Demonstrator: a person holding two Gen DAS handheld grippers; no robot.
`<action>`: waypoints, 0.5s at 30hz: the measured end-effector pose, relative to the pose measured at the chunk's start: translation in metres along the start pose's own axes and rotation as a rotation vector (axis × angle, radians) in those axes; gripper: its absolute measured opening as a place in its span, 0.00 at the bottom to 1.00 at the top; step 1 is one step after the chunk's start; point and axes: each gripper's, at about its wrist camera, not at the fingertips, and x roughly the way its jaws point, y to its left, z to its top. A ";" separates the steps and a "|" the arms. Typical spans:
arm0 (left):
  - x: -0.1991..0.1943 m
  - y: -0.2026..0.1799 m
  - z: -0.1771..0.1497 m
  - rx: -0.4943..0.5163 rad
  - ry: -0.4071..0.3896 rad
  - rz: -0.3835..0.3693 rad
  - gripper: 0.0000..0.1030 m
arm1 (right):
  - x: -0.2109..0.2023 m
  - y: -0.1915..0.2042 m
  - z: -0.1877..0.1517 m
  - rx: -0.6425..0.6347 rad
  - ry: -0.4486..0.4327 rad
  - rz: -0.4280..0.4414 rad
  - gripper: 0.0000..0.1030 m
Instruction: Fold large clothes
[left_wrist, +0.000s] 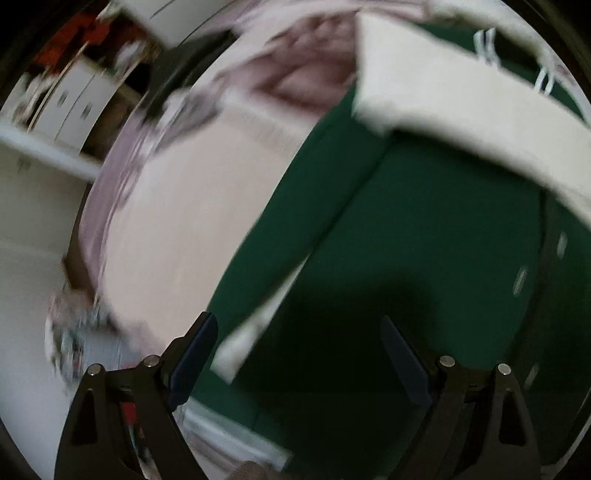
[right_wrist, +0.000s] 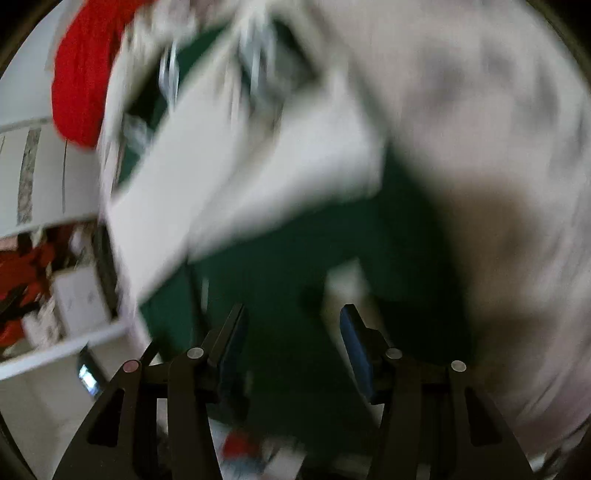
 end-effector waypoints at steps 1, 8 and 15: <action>0.001 0.008 -0.013 -0.012 0.009 0.036 0.87 | 0.016 0.002 -0.019 0.005 0.063 0.028 0.52; 0.023 0.051 -0.086 -0.035 -0.017 0.251 0.87 | 0.134 0.072 -0.105 -0.030 0.303 0.288 0.52; 0.025 0.076 -0.117 -0.143 -0.021 0.187 0.87 | 0.219 0.101 -0.112 -0.105 0.298 0.062 0.49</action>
